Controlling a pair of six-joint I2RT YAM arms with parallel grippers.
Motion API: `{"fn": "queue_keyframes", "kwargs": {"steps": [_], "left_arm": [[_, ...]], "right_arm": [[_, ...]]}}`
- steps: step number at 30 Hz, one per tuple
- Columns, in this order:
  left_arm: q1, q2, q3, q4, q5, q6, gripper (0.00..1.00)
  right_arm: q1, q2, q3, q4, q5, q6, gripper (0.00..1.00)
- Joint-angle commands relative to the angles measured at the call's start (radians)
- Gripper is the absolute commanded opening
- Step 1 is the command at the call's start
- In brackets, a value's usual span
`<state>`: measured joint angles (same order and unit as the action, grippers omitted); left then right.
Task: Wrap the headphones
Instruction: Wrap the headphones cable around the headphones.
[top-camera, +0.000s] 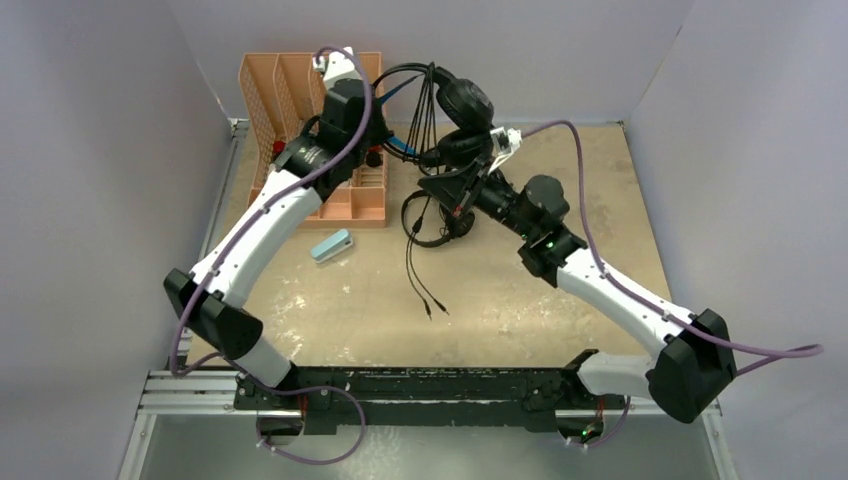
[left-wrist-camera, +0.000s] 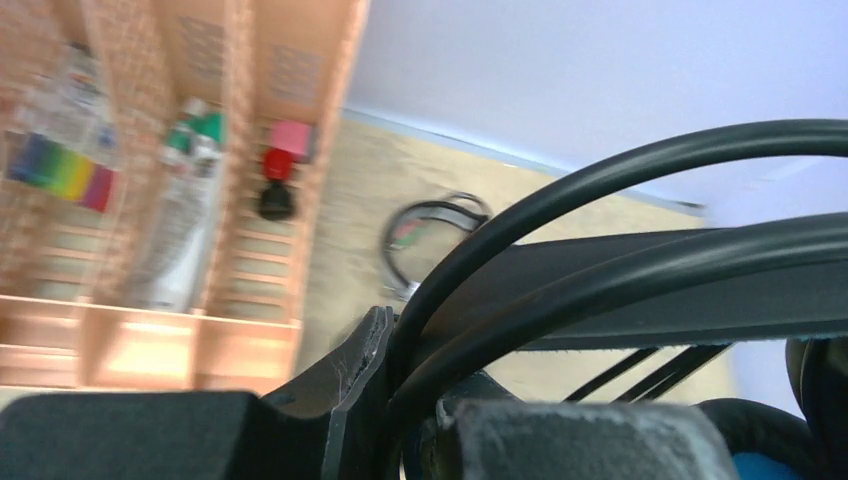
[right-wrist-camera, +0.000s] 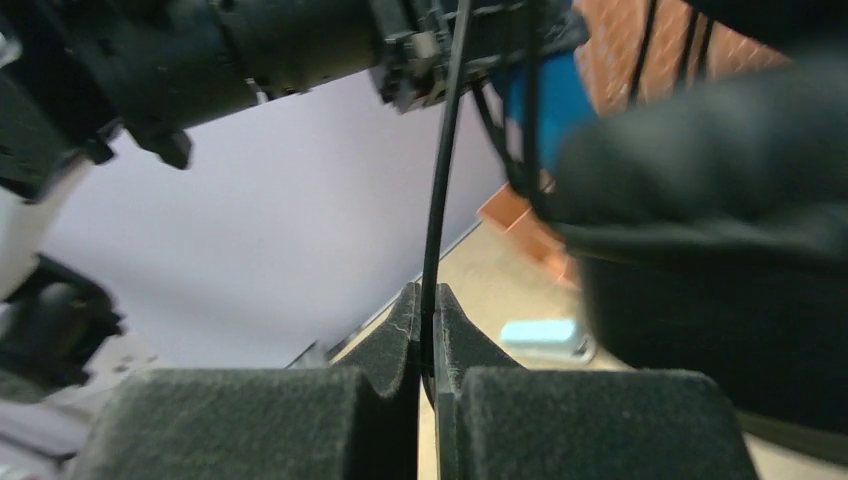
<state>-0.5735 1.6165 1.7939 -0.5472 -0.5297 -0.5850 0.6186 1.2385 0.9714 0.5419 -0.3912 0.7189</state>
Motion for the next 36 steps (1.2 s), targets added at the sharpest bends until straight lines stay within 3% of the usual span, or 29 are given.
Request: {"fn": "queue_keyframes", "kwargs": {"steps": [1, 4, 8, 12, 19, 23, 29, 31, 33, 36], "left_arm": [[0.041, -0.141, -0.017, 0.205, 0.304, -0.364, 0.0], [0.04, -0.218, -0.09, 0.218, 0.398, -0.445, 0.0], [0.041, -0.275, -0.106, 0.168, 0.484, -0.497, 0.0], [0.041, -0.323, -0.077, 0.089, 0.491, -0.479, 0.0], [0.041, -0.363, -0.024, 0.018, 0.498, -0.439, 0.0], [0.041, -0.364, 0.004, -0.025, 0.495, -0.415, 0.0], [0.044, -0.332, 0.094, -0.122, 0.44, -0.354, 0.0], [0.043, -0.344, 0.069, -0.098, 0.444, -0.361, 0.0], [0.043, -0.345, 0.054, -0.084, 0.452, -0.365, 0.0], [0.043, -0.343, 0.049, -0.088, 0.462, -0.361, 0.0]], "right_arm": [[0.06, 0.009, -0.098, 0.421, 0.164, -0.26, 0.01], [0.061, 0.076, -0.191, 0.659, 0.162, -0.355, 0.16], [0.058, 0.236, -0.218, 0.94, 0.143, -0.363, 0.32], [0.058, 0.358, -0.173, 1.026, 0.13, -0.363, 0.44], [0.041, 0.51, -0.089, 1.054, 0.035, -0.374, 0.53], [0.029, 0.581, -0.024, 1.078, -0.132, -0.354, 0.64], [0.015, 0.412, -0.15, 0.905, -0.22, -0.312, 0.76], [0.015, 0.324, -0.219, 0.862, -0.213, -0.308, 0.86], [0.02, 0.267, -0.271, 0.923, -0.238, -0.253, 0.88], [0.083, 0.28, -0.242, 0.987, -0.281, -0.215, 0.99]]}}
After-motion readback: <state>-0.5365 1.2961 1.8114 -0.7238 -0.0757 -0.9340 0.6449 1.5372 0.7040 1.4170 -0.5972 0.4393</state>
